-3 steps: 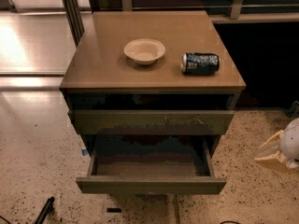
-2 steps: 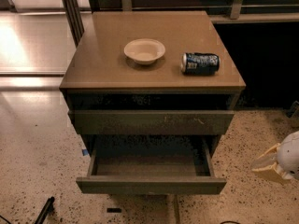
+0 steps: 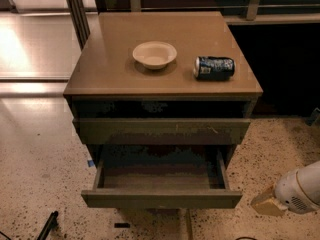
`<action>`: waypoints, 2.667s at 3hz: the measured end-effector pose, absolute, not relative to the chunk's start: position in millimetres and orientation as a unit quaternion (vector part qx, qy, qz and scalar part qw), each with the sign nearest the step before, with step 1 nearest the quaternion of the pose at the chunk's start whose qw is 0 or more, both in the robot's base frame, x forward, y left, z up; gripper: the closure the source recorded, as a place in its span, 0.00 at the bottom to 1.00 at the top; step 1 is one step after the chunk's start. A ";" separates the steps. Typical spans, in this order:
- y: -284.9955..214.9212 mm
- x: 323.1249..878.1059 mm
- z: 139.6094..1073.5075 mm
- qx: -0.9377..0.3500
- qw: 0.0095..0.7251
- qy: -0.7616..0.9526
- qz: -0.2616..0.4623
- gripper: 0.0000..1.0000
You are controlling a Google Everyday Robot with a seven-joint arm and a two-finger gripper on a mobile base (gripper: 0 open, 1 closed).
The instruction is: Close middle drawer
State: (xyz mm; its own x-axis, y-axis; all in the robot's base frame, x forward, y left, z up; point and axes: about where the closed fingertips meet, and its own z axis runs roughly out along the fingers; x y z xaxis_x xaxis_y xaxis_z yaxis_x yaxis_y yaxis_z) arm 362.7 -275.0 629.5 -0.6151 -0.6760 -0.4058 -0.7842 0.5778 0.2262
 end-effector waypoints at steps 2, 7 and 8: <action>-239.4 368.3 553.8 -0.447 0.094 0.845 0.277 1.00; -256.4 425.9 409.3 -0.373 0.141 0.856 0.328 1.00; -257.7 439.3 397.9 -0.365 0.165 0.865 0.303 1.00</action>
Offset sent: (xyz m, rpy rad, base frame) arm 0.0108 0.0547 -0.1112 0.1561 0.2042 0.1948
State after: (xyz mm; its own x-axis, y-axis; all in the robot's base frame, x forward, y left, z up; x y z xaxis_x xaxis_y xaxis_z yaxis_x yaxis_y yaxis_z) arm 439.3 -257.7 397.9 -0.6795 -0.5309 -0.5063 -0.7309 0.5496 0.4046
